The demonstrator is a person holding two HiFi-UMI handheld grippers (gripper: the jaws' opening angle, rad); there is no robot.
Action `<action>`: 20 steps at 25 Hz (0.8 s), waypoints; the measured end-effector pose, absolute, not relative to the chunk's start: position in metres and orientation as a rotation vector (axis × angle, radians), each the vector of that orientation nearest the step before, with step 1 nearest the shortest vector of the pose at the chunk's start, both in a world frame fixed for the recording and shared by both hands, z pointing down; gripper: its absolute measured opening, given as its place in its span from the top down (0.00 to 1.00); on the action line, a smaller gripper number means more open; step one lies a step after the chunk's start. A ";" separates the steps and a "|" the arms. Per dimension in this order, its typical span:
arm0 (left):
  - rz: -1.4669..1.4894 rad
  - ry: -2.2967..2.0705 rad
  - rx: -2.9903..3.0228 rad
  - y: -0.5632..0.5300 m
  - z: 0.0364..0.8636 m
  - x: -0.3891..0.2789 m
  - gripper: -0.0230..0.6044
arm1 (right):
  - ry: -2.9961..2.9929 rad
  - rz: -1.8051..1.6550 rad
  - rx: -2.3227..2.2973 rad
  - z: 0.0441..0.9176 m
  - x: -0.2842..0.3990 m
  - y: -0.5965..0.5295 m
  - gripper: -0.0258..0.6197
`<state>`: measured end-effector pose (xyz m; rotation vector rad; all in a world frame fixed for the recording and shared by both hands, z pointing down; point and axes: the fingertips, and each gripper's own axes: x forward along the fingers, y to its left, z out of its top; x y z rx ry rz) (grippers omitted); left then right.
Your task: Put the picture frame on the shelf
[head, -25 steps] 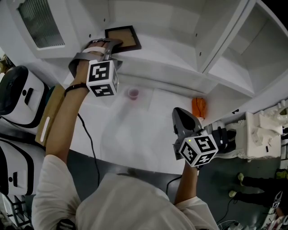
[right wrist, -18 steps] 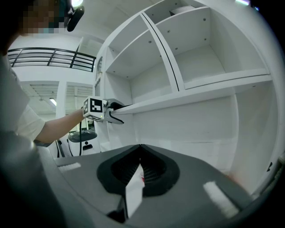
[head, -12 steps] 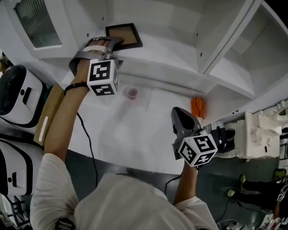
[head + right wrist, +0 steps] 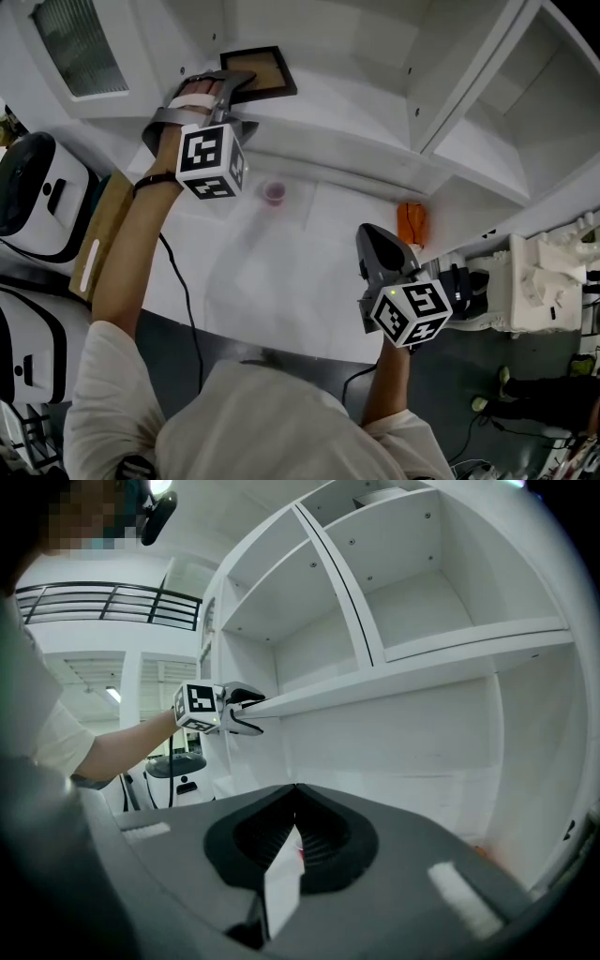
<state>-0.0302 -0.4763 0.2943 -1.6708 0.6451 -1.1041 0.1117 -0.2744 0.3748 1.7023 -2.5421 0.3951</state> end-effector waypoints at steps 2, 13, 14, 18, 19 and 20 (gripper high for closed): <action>-1.083 0.661 -1.690 -0.471 0.288 -0.031 0.35 | -2.548 0.392 1.693 0.374 0.111 -0.272 0.95; -1.086 0.747 -1.724 -0.434 0.278 -0.053 0.35 | -2.593 0.341 1.645 0.361 0.110 -0.245 0.95; -1.083 0.755 -1.729 -0.429 0.276 -0.055 0.35 | -2.601 0.341 1.639 0.360 0.109 -0.242 0.95; -1.078 0.781 -1.797 -0.412 0.276 -0.062 0.36 | -2.626 0.327 1.615 0.354 0.107 -0.228 0.95; -1.083 0.790 -1.813 -0.408 0.277 -0.065 0.37 | -2.628 0.319 1.609 0.353 0.107 -0.225 0.95; -1.084 0.799 -1.828 -0.404 0.277 -0.067 0.38 | -2.630 0.311 1.603 0.352 0.107 -0.222 0.95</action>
